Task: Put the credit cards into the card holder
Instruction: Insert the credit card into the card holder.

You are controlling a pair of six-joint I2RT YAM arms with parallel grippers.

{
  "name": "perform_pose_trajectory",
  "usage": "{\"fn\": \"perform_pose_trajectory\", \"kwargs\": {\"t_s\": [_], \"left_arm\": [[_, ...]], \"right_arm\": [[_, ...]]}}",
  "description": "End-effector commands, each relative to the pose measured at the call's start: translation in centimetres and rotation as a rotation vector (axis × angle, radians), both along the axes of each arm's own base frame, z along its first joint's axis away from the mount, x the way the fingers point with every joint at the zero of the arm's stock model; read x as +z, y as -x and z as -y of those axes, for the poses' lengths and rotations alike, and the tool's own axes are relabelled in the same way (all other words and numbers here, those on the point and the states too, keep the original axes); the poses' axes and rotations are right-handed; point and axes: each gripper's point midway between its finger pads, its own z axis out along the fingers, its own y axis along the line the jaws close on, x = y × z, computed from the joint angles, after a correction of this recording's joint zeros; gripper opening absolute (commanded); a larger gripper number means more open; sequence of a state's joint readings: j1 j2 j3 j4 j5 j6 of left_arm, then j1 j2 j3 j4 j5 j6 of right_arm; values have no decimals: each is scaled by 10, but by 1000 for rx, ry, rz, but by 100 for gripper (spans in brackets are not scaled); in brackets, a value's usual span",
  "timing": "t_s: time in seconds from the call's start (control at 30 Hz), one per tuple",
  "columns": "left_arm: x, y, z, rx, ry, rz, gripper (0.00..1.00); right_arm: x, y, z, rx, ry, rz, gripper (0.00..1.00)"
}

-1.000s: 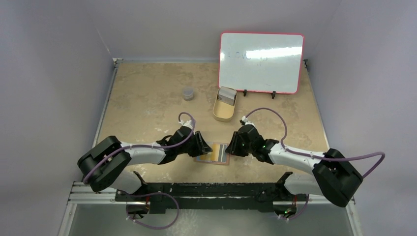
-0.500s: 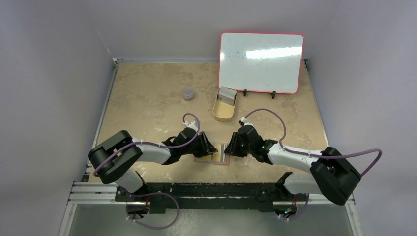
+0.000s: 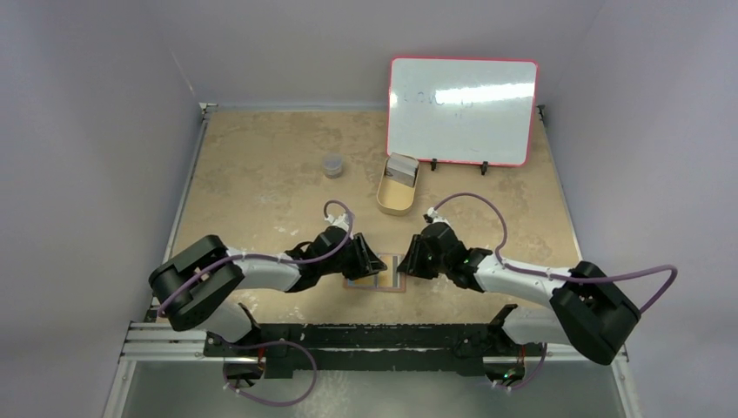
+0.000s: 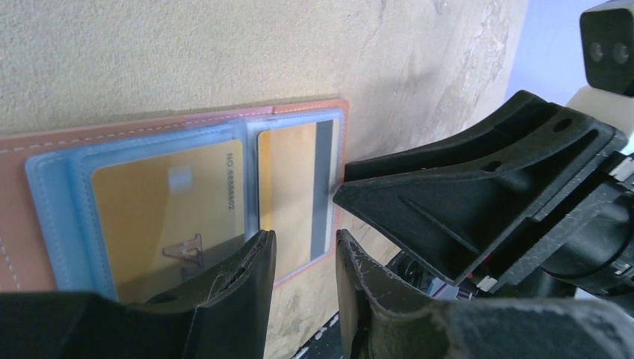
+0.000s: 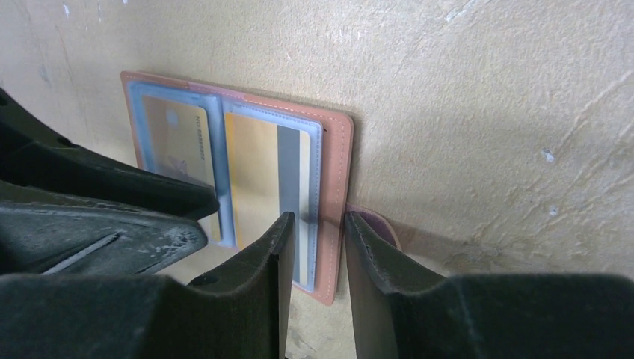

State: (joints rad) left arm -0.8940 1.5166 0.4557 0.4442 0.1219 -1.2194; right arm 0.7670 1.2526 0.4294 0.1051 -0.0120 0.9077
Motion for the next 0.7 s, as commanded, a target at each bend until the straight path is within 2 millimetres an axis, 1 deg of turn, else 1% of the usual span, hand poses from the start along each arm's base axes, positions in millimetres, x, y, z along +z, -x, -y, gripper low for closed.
{"fn": "perform_pose_trajectory", "kwargs": {"t_s": [0.0,0.13,0.3,0.53,0.67], "left_arm": [[30,-8,5,-1,6,65,35],[29,-11,-9,-7,-119,87,37],[37,-17,-27,14,-166,114,41],[31,-28,-72,95,-239,89,41],[18,-30,-104,154,-323,69,41]], "right_arm": [[6,2,9,-21,29,11,33],[22,0,9,-27,13,34,33],[43,-5,-2,-18,-38,68,33],[53,-8,-31,43,-62,91,30],[48,-11,-39,57,-52,94,30]]}}
